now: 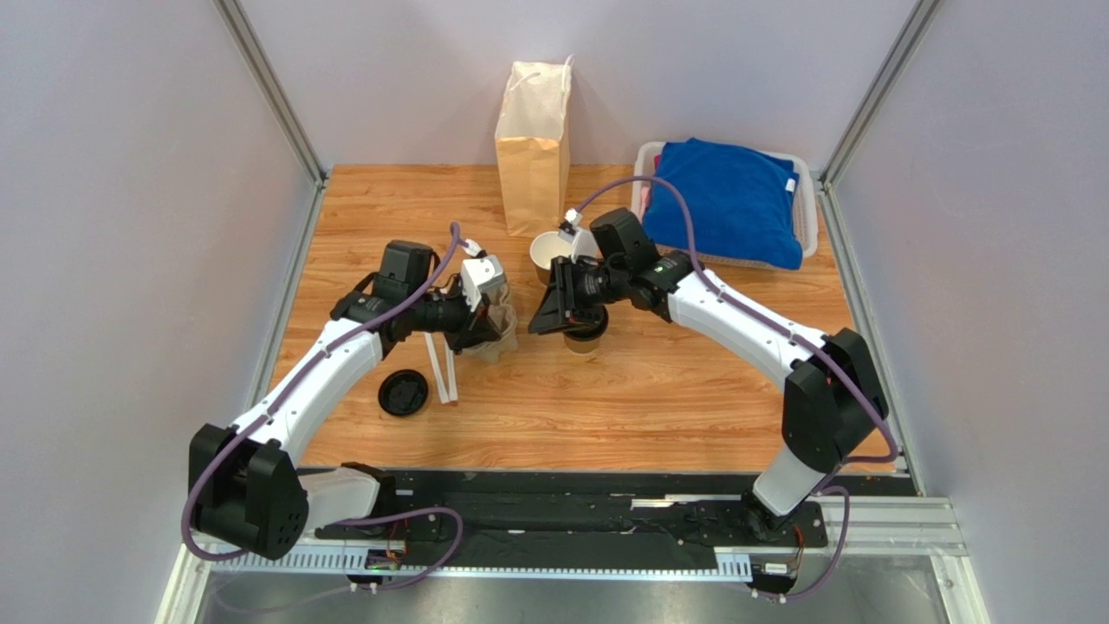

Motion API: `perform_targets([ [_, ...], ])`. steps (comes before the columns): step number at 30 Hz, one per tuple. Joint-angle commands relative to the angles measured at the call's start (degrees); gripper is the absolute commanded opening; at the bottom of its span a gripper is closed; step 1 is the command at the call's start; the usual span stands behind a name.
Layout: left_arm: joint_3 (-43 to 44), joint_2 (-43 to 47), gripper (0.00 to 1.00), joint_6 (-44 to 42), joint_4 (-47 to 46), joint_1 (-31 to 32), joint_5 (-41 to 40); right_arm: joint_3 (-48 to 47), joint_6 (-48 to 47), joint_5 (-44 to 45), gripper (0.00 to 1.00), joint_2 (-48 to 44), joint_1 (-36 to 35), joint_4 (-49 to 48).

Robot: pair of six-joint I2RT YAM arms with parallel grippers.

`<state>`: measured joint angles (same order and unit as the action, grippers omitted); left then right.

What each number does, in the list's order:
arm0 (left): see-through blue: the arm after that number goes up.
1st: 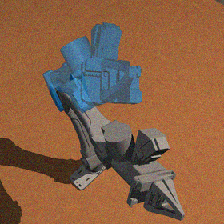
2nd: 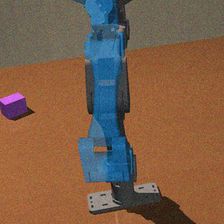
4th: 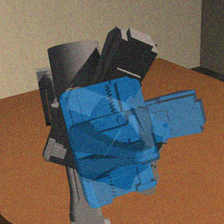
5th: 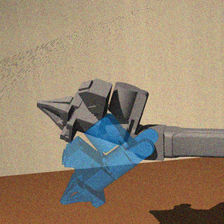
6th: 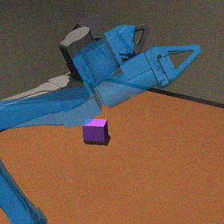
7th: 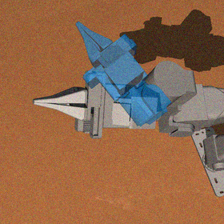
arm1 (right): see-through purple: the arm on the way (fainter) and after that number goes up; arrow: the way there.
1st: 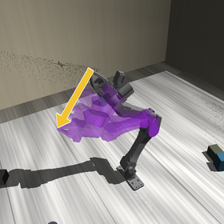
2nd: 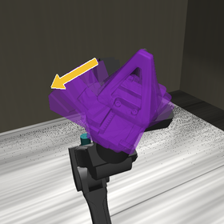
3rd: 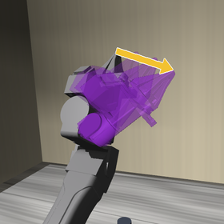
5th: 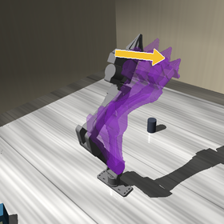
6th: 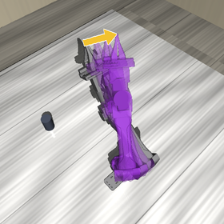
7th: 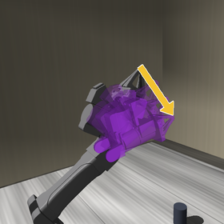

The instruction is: Pack the takeout coffee

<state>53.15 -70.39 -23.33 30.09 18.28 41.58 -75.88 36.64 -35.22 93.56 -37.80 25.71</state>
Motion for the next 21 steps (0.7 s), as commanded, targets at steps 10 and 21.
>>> perform_targets([
  [10, -4.54, 7.11, 0.0, 4.08, -4.51, -1.41, 2.72, -4.81, 5.89, 2.53, 0.29, 6.46, -2.01, -5.32],
  [21, -5.24, 7.55, 0.0, 5.93, -6.71, -1.41, 4.12, -4.46, 8.53, -0.29, 0.29, 9.27, -2.1, -7.78],
])
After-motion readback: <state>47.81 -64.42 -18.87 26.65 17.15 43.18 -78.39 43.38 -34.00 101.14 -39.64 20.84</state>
